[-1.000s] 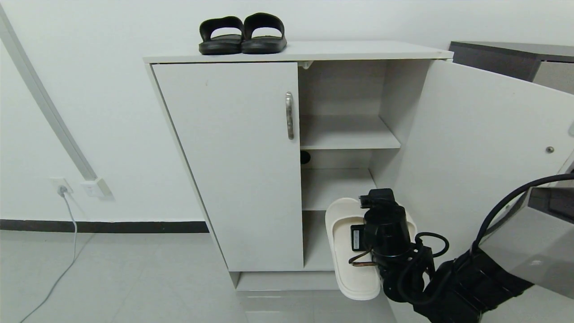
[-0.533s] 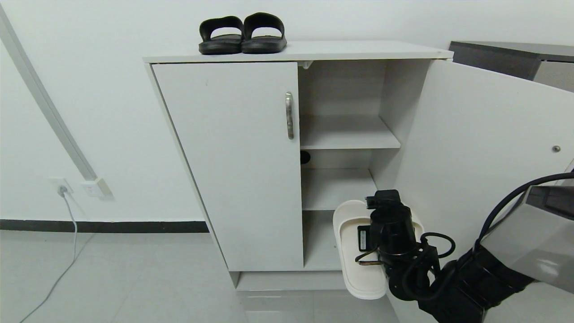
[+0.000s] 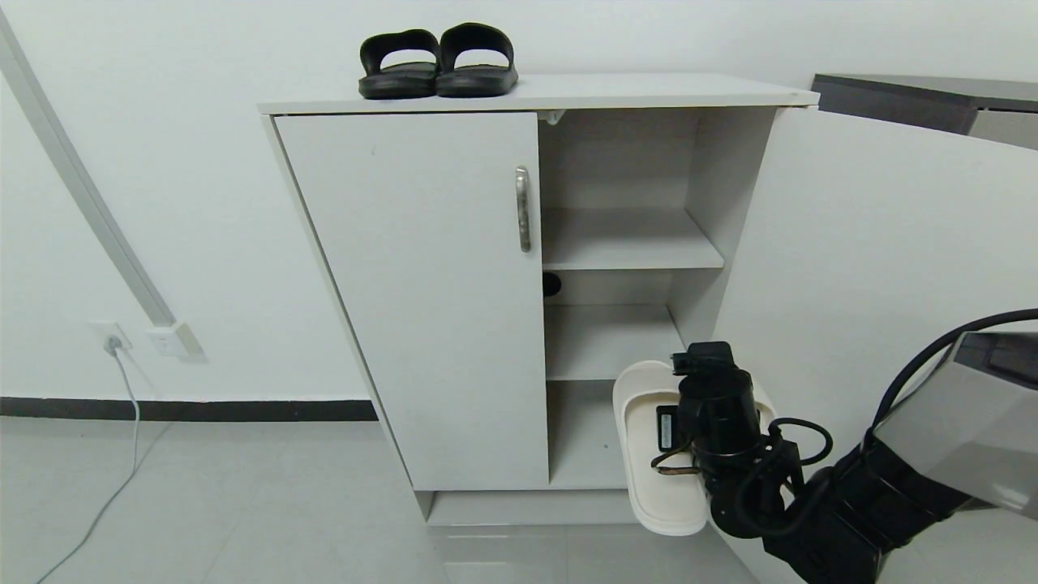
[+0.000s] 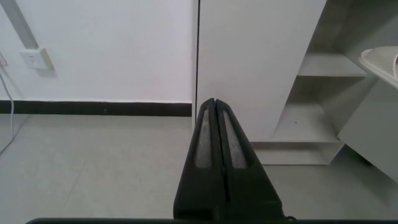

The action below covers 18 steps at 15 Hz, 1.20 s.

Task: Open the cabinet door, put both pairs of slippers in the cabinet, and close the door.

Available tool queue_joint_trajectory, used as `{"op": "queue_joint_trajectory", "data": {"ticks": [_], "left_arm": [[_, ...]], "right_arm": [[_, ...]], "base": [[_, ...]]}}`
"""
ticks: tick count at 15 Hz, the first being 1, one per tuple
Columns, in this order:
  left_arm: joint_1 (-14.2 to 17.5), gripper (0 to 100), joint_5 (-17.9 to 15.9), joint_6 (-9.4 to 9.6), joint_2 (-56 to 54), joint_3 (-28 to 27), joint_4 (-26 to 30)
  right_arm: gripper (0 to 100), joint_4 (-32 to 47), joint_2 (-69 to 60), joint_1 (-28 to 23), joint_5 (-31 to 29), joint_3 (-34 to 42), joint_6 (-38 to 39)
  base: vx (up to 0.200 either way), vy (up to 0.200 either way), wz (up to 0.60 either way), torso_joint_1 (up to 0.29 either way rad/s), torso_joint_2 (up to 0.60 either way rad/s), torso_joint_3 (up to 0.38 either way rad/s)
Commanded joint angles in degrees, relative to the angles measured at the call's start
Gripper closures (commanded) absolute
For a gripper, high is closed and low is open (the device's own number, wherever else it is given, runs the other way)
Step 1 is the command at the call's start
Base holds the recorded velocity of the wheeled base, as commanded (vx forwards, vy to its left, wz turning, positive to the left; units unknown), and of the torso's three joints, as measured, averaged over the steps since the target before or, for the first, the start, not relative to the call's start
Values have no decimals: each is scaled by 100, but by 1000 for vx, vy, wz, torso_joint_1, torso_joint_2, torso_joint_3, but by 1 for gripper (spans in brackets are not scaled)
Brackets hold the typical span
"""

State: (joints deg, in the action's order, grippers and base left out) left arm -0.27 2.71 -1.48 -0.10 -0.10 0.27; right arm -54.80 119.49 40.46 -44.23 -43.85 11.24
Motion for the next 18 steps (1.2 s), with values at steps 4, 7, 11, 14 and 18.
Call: {"op": "queue_joint_trajectory", "data": {"ticks": [4, 7, 11, 14, 18], "left_arm": [[0, 100, 2, -11, 10, 1, 0], [0, 100, 19, 7, 10, 1, 0], [0, 100, 11, 16, 10, 1, 0], [0, 100, 11, 16, 10, 1, 0], [0, 100, 28, 16, 10, 1, 0]], "right_arm": [[100, -5, -5, 6, 11, 17, 1], [100, -40, -22, 243, 266, -27, 10], [100, -49, 338, 436, 626, -563, -69], [100, -49, 725, 428, 670, -950, -78], [100, -49, 777, 428, 679, -959, -69]], "base": [[0, 0, 0, 0, 0, 0], [0, 0, 0, 0, 0, 0], [0, 0, 0, 0, 0, 0], [0, 0, 0, 0, 0, 0], [0, 0, 0, 0, 0, 0]]}}
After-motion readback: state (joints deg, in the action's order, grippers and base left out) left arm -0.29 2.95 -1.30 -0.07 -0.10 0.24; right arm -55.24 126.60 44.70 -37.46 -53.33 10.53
